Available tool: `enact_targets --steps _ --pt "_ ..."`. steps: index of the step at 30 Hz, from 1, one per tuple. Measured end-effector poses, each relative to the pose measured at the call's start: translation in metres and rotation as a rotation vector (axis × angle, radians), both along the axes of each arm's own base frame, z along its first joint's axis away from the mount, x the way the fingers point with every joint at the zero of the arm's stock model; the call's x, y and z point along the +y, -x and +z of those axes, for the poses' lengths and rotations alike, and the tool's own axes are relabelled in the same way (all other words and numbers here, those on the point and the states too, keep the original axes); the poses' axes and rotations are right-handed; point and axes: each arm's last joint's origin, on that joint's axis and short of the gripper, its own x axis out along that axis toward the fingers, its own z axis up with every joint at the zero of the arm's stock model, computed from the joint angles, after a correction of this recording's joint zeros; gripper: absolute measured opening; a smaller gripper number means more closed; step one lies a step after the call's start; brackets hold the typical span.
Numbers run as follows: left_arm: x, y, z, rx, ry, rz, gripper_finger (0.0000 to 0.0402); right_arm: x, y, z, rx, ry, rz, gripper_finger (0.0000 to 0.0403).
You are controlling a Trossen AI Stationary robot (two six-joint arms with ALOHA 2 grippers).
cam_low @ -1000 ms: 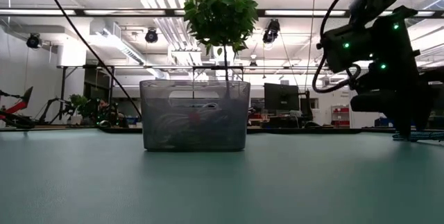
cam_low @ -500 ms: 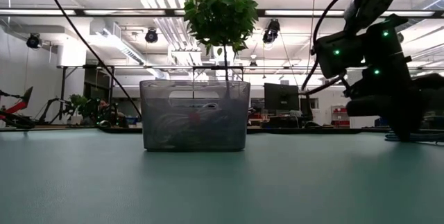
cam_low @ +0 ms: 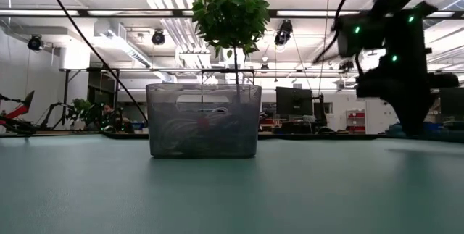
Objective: Pick and place USB-C Cables
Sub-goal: Put the blue charger cable into the black bin
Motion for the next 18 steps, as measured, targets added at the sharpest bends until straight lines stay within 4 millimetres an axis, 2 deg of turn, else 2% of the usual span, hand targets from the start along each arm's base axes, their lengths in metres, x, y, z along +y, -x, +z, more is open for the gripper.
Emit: enact_targets --steps 5,11,18 --pt "0.0 0.0 0.0 0.0 0.001 0.0 0.0142 0.014 -0.001 0.023 -0.212 0.11 0.089 0.0011" --pt "0.0 0.0 0.0 -0.003 0.029 0.005 0.0142 0.039 -0.016 0.046 -0.557 0.305 0.27 0.0011" --pt "0.0 0.0 0.0 -0.008 0.055 0.009 0.0142 0.071 -0.039 0.055 -0.897 0.531 0.531 0.0012"
